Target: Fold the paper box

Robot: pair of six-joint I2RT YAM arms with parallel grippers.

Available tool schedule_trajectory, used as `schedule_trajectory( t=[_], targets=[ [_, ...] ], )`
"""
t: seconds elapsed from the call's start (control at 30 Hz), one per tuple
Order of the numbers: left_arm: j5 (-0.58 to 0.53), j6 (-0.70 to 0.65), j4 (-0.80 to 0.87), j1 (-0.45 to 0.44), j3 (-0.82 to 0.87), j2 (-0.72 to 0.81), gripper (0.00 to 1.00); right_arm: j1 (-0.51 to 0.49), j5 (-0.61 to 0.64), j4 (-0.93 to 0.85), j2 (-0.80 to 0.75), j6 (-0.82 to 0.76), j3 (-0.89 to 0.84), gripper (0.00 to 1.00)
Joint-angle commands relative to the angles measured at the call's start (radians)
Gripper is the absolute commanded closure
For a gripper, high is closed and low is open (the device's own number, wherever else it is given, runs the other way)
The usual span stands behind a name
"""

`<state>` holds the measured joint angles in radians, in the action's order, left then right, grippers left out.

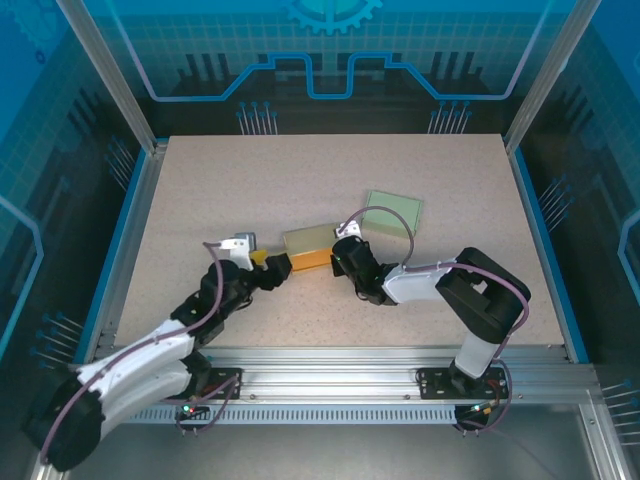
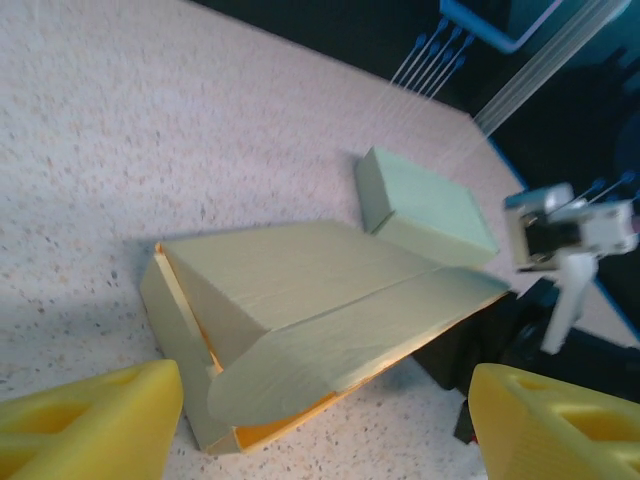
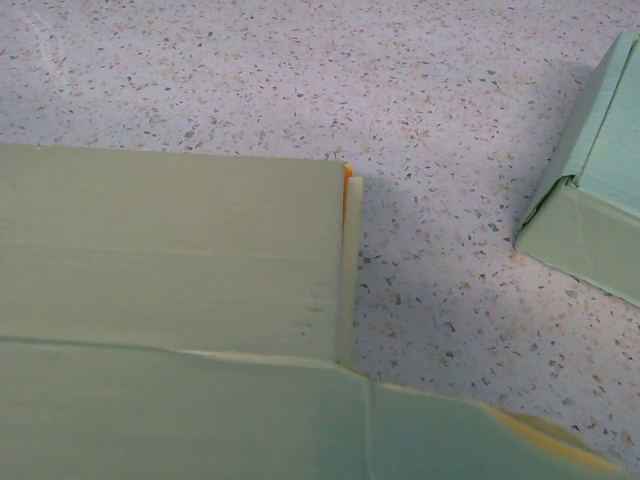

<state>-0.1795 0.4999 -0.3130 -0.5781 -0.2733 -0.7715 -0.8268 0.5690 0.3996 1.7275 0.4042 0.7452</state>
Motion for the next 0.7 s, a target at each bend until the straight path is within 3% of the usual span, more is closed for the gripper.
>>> schedule_trajectory(
  t=[0.0,0.1,0.27,0.43,0.57,0.67],
  targets=[
    [-0.082,-0.001,0.247,-0.007,-0.056,0.112,0.25,-0.017,0.009,-0.008,0.021,0.012,-0.001,1.00],
    [-0.093,-0.074,0.360,-0.005,-0.184,0.105,0.27,-0.019,0.008,-0.014,0.023,0.004,0.001,1.00],
    [0.024,-0.188,0.417,-0.004,-0.413,-0.134,0.29,-0.027,0.019,-0.037,0.024,-0.013,0.014,1.00],
    [0.139,-0.209,0.315,0.010,-0.531,-0.406,0.38,-0.033,0.030,-0.054,0.014,-0.021,0.017,1.00],
    [0.249,-0.147,0.232,0.054,-0.581,-0.590,0.48,-0.036,0.033,-0.062,0.005,-0.029,0.014,1.00],
    [0.300,-0.099,0.167,0.070,-0.579,-0.678,0.53,-0.041,0.038,-0.070,-0.003,-0.039,0.011,0.94]
  ],
)
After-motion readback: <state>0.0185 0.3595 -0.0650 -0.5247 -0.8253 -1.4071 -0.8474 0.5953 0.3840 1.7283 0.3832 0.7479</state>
